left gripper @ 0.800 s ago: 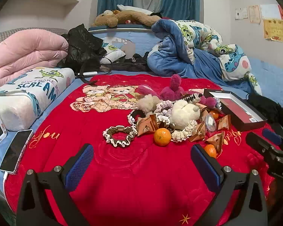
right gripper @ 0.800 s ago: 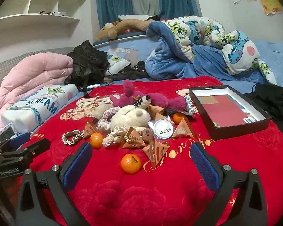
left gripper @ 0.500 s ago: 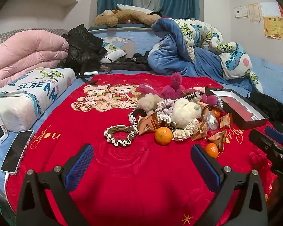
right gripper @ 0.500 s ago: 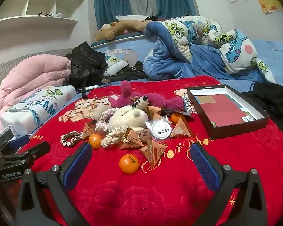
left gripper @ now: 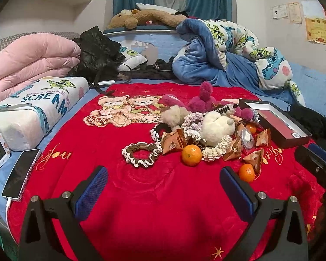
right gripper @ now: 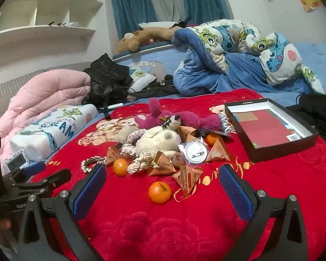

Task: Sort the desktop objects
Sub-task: 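Move both tools toward the pile of toys and snacks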

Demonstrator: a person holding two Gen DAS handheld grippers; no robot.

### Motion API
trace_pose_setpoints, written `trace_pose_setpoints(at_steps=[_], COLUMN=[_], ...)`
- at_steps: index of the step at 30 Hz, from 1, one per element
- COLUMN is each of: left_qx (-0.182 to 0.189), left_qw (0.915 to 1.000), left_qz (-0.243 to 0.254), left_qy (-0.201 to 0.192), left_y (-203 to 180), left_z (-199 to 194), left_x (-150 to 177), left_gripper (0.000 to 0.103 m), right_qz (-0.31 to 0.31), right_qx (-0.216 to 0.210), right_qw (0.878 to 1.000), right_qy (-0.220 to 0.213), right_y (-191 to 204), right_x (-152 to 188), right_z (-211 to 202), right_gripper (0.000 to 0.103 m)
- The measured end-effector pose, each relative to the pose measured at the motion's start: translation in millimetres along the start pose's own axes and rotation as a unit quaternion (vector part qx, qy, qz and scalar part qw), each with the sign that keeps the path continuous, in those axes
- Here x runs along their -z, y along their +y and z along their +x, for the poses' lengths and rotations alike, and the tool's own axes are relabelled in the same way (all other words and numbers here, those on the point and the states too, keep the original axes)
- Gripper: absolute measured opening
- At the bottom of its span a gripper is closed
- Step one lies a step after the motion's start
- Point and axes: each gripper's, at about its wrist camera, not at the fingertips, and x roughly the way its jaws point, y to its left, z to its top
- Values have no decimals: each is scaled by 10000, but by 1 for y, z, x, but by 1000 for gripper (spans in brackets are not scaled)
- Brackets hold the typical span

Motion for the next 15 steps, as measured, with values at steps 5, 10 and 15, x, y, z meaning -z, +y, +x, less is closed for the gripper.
trace_pose_setpoints(at_steps=[5,10,15], left_qx=[-11,-11,-24], left_qw=[10000,10000,9999], left_qz=[-42,-27,-9], left_qy=[43,56,97], left_y=[2,2,1], left_z=[1,2,3], left_x=[0,0,1], left_gripper=[103,103,103], right_qz=[-101,-64,-247], right_qx=[230,306,421], right_qw=[9997,9995,9987], right_qy=[8,64,115], right_y=[3,0,3], right_x=[1,1,2], right_z=[1,2,3], right_gripper=[103,103,103])
